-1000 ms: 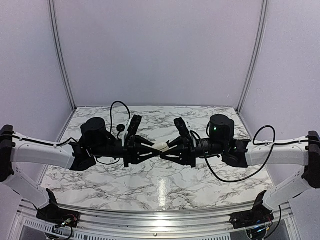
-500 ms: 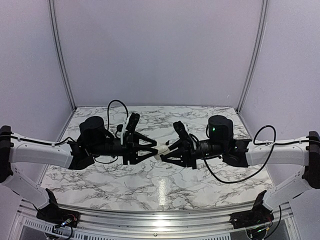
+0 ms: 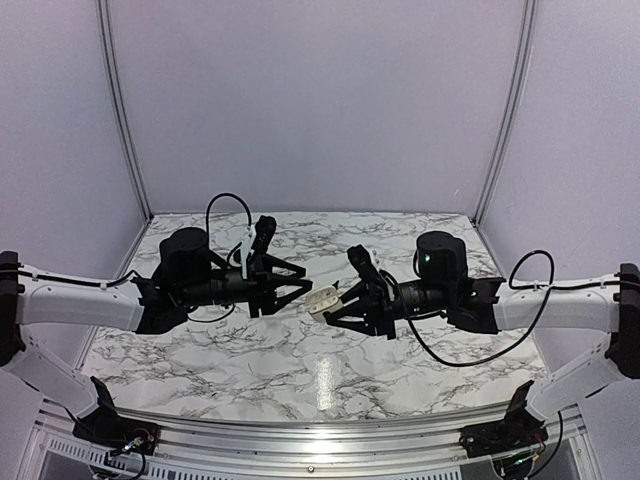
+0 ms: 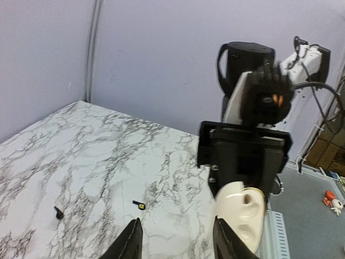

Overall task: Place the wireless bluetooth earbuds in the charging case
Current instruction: Open the charging case, then move the left earbud to the center of the board.

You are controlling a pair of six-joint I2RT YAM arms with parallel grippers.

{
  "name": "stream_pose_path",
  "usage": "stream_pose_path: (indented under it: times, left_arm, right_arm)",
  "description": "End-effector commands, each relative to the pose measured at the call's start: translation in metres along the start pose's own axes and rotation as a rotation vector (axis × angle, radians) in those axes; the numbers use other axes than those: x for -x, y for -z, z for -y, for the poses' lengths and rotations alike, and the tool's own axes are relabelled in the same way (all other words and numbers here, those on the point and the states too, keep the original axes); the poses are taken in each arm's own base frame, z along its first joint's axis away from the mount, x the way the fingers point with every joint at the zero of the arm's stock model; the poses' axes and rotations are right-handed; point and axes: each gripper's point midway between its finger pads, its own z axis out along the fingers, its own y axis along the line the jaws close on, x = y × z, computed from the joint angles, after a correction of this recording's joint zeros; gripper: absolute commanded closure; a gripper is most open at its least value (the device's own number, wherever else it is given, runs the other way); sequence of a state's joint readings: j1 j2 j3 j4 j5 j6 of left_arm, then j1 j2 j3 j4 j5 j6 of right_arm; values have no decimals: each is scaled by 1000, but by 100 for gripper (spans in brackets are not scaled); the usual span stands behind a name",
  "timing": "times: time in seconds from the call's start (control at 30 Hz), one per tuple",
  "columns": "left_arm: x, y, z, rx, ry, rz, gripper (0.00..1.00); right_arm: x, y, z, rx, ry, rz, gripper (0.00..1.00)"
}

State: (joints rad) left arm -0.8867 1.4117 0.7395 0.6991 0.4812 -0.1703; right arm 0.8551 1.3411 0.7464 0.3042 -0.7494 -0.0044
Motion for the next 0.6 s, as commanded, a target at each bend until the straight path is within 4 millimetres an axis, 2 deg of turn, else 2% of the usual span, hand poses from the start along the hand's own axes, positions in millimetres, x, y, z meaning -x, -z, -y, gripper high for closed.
stream_pose_path:
  times: [0.0, 0.17, 0.3, 0.57]
  left_arm:
    - [4, 7, -31, 144, 8, -7, 54]
    - [3, 13, -45, 196, 28, -10, 52]
    - [-5, 17, -53, 202, 36, -32, 50]
    - [-60, -1, -69, 178, -10, -321, 49]
  right_arm:
    - [20, 5, -18, 54, 80, 54, 100]
    - [18, 8, -17, 39, 84, 55, 100]
    - [17, 17, -7, -6, 64, 75, 100]
    - [18, 54, 23, -163, -7, 122, 100]
